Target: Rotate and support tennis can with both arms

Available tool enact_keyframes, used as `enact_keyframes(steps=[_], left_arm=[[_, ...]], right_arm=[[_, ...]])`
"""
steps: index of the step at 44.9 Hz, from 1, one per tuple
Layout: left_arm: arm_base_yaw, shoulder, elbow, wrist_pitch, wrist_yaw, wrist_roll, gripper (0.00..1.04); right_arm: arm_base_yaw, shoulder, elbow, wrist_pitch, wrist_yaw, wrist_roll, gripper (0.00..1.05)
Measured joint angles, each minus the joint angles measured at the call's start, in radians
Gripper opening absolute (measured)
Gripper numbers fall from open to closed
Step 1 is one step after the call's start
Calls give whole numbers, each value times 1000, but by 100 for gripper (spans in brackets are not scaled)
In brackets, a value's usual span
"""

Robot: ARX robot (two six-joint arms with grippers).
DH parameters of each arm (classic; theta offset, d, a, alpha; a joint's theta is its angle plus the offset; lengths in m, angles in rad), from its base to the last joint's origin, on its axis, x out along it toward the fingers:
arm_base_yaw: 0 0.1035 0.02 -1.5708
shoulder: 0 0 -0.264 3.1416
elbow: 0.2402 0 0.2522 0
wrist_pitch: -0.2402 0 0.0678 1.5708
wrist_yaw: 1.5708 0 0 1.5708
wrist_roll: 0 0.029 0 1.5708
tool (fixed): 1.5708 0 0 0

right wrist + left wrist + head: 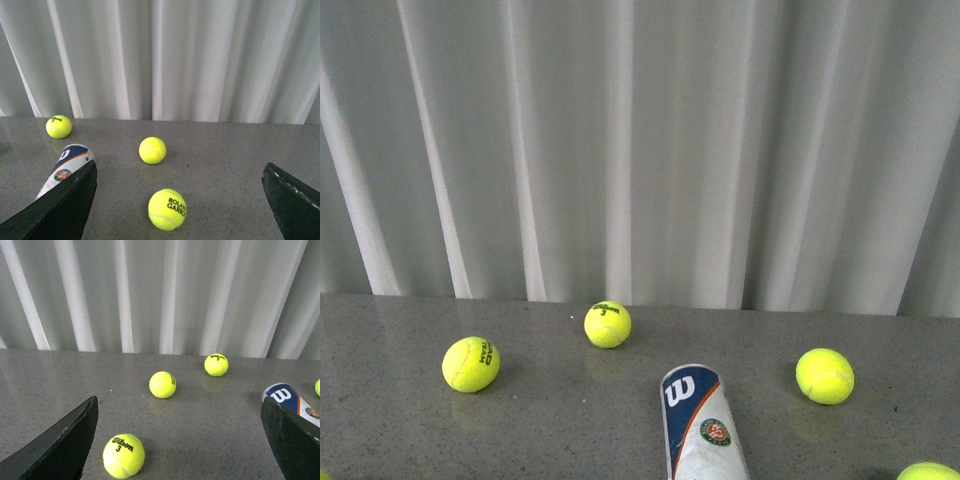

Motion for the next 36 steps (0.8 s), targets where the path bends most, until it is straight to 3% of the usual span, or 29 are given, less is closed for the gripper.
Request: enact_keyframes(steps=[26,31,36], left_arm=[[0,0,0,0,0,0,98],[0,0,0,0,1,0,98],[0,0,0,0,0,0,98]], right_arm=[[0,0,0,0,0,0,98],[-56,172,107,-224,-187,52,98],[-39,492,219,-183,-237,64,98]])
